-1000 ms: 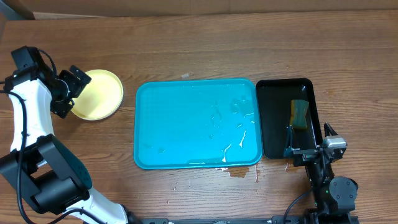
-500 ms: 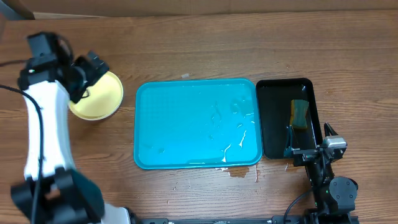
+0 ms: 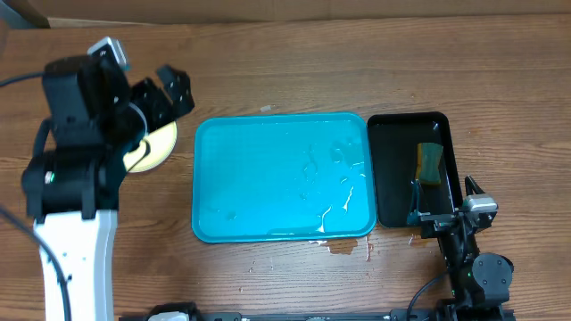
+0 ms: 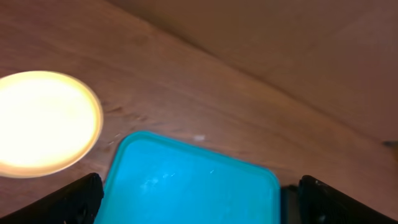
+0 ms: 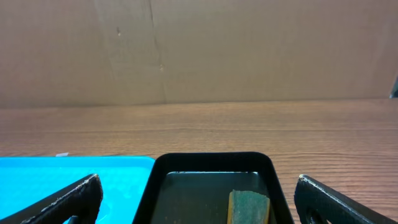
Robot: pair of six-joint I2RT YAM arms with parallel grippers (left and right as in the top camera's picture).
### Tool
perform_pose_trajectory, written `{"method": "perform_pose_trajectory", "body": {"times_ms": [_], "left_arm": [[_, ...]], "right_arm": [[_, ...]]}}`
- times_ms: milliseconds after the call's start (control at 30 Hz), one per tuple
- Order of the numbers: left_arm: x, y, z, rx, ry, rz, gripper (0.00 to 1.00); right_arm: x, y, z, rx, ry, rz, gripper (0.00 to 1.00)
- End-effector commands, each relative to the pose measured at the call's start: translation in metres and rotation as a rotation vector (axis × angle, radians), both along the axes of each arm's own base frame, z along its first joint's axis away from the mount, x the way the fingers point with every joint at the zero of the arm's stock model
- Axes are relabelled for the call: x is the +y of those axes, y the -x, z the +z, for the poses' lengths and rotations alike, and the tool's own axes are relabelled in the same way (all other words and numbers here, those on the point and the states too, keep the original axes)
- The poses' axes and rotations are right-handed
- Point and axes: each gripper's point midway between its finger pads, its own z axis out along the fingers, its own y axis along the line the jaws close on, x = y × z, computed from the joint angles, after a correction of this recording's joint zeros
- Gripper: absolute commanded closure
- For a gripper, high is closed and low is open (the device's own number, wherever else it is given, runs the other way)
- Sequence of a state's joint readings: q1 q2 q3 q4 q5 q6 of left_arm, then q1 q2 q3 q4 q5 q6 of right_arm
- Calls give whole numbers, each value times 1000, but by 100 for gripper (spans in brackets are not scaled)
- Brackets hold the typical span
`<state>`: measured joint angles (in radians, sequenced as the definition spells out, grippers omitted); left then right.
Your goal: Clean dirty plates on tray and stack at the side
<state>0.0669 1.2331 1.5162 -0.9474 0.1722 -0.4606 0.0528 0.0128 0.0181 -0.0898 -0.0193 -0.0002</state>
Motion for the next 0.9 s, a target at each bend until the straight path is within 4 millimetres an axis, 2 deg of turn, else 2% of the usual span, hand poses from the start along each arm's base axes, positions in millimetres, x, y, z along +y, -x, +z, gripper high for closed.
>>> {"method": "perform_pose_trajectory", "body": {"times_ms": [0, 133, 367, 467, 567, 700, 767, 867], "left_arm": [[13, 27, 1, 13, -105, 27, 0], [12, 50, -18, 57, -106, 30, 0], [15, 88, -90, 175, -122, 47, 0], [16, 97, -114, 168, -130, 55, 0], [17, 98, -134, 95, -133, 61, 0], [16, 86, -136, -103, -106, 88, 0], [16, 78, -125, -241, -77, 113, 0], [17, 71, -91, -524, -42, 137, 0]], "right_arm": [[-1, 0, -1, -6, 4, -4, 0], [-1, 0, -1, -6, 4, -4, 0], [-1, 0, -1, -6, 4, -4, 0], [-1, 0, -1, -6, 4, -4, 0], [-1, 0, -1, -6, 4, -4, 0], [-1, 0, -1, -6, 4, -4, 0], [-1, 0, -1, -6, 4, -4, 0], [-1, 0, -1, -6, 4, -4, 0]]}}
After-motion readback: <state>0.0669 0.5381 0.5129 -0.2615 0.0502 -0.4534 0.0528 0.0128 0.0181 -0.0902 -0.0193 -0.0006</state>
